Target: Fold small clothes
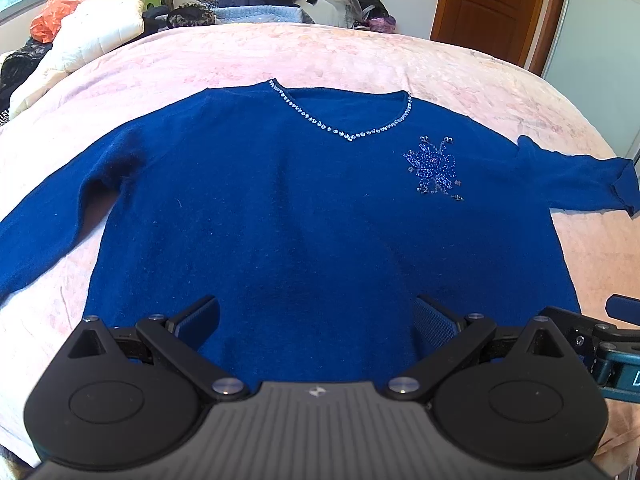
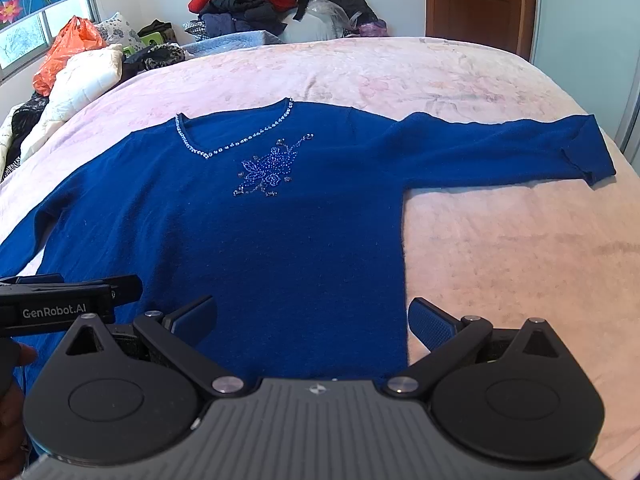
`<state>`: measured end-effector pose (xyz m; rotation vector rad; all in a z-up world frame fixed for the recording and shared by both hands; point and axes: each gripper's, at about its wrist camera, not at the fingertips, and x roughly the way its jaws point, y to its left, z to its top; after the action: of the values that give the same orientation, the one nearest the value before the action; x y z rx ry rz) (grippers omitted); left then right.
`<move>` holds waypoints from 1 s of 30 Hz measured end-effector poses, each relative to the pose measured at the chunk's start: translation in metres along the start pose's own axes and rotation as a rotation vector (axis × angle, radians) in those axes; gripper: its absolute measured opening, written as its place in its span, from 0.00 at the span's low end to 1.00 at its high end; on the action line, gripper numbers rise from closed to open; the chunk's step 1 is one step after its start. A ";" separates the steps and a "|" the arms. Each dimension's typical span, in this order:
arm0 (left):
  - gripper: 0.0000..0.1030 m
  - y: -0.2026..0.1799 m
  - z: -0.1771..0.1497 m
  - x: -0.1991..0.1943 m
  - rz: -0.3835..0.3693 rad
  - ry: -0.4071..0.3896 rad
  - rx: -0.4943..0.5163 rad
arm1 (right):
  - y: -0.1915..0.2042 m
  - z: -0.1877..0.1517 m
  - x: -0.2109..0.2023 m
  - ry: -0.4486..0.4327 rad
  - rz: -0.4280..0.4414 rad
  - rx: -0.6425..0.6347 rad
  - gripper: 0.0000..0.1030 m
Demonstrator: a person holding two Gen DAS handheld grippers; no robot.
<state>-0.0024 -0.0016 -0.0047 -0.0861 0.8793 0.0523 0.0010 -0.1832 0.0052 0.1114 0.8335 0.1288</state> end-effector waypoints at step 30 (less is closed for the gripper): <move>1.00 -0.007 0.001 -0.001 0.049 -0.025 0.050 | -0.004 0.002 -0.016 -0.171 -0.011 -0.056 1.00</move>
<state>-0.0020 -0.0085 -0.0030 -0.0170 0.8574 0.0763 -0.0083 -0.1895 0.0177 0.0638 0.6592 0.1304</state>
